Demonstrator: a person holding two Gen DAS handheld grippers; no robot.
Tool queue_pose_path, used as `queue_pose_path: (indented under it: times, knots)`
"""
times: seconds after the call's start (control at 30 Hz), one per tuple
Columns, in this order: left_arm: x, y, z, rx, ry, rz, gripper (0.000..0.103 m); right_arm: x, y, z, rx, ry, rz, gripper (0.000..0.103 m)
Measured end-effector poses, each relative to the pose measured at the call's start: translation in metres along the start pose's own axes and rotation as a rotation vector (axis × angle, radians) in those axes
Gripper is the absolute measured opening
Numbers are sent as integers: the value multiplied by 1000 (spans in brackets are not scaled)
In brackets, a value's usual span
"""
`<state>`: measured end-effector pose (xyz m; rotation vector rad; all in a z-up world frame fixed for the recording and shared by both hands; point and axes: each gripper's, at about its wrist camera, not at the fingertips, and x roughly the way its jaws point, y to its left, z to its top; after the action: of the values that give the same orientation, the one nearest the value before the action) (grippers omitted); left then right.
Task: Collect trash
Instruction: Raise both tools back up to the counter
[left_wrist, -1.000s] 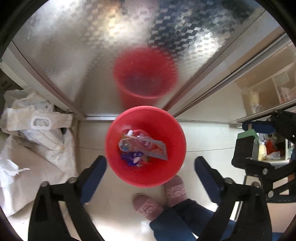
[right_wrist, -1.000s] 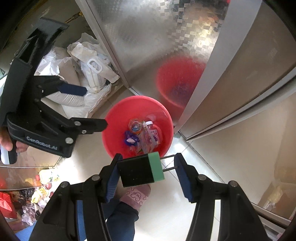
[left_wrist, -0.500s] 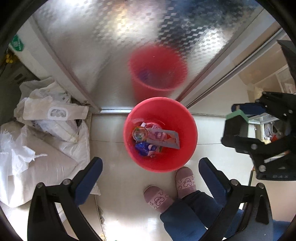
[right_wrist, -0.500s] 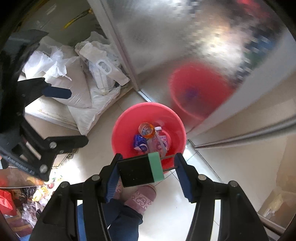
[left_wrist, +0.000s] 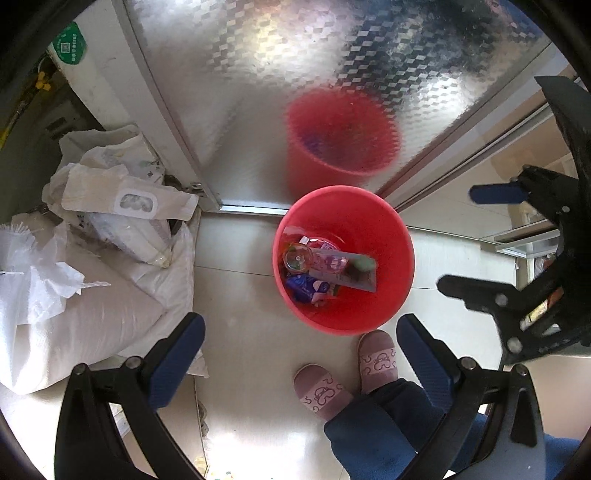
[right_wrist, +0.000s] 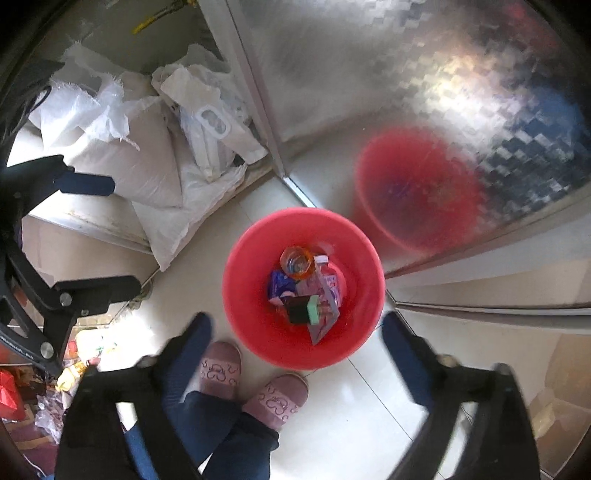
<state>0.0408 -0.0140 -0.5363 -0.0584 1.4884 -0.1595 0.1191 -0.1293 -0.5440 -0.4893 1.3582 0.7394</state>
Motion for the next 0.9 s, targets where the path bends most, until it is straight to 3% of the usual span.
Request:
queue_pose_path:
  times: [0.4, 0.63, 0.9]
  knots:
    - [-40, -15, 2, 5, -29, 17, 103, -39, 4, -10, 8, -33, 22, 102]
    - [-96, -26, -2, 23, -59, 39, 103, -95, 13, -16, 23, -85, 32, 102]
    - [-180, -46, -7, 9, -86, 10, 103, -172, 23, -20, 55, -116, -31, 102]
